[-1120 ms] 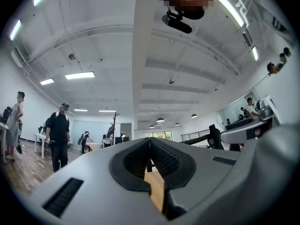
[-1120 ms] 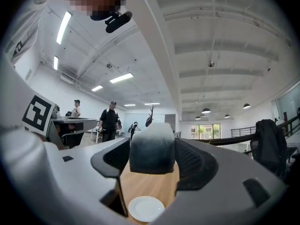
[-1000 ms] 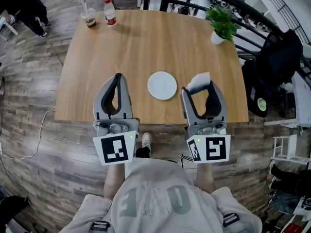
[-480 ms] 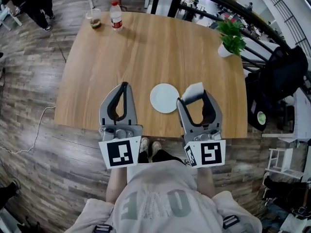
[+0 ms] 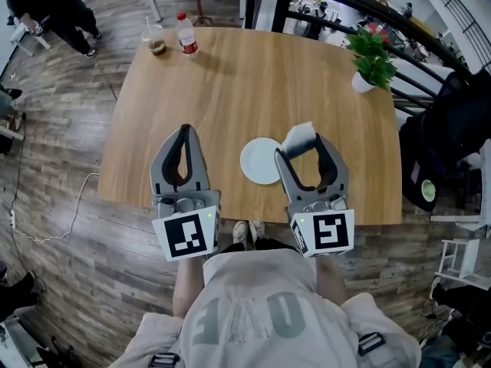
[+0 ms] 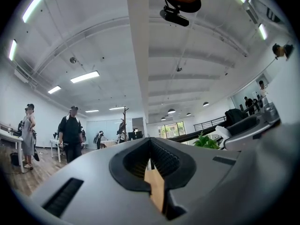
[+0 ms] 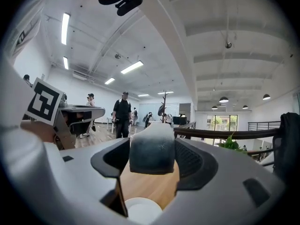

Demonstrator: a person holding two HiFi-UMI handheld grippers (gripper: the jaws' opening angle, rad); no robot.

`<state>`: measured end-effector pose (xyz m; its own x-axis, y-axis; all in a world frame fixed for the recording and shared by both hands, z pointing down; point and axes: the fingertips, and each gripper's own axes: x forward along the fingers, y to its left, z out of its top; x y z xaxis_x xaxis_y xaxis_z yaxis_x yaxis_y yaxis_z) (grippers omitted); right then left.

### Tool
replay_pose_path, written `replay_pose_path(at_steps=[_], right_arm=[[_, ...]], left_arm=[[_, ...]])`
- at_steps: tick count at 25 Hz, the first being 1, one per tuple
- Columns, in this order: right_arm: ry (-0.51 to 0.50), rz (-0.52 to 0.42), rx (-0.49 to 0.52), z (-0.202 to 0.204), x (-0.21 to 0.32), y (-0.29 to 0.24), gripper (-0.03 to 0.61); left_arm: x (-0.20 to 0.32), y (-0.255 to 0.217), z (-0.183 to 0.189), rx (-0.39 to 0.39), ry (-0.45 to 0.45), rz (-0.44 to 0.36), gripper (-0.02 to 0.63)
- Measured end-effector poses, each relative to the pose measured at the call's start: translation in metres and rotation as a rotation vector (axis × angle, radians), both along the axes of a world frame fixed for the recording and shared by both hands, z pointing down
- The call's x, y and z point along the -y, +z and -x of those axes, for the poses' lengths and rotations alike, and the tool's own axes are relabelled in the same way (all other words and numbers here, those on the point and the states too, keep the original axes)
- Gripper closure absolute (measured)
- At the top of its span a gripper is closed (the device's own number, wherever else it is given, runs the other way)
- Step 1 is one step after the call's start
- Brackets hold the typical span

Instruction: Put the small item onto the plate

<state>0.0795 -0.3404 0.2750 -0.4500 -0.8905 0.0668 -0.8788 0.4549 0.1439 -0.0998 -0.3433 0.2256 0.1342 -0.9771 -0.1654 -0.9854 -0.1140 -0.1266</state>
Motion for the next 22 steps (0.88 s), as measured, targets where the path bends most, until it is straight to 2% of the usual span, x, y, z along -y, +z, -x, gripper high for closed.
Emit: replay_pose_path(at_steps=[5,10,16,22], right_arm=[[-0.028,0.035,0.014,0.001,0.014,0.01,0.272],[-0.029,0.085,-0.07,0.005,0.034,0.043,0.272],[-0.056,0.288,-0.157,0.014,0.057,0.122,0.272],[-0.118,0.542,-0.279,0.022,0.059,0.216,0.273]], left_arm=[[0.002,0.006,-0.008,0.0,0.011,0.02,0.604],[0.003,0.018,-0.012,0.019,0.016,0.069,0.604],[0.001,0.038,-0.017,0.015,0.02,0.117,0.604],[0.0,0.058,-0.018,0.014,0.014,0.165,0.604]])
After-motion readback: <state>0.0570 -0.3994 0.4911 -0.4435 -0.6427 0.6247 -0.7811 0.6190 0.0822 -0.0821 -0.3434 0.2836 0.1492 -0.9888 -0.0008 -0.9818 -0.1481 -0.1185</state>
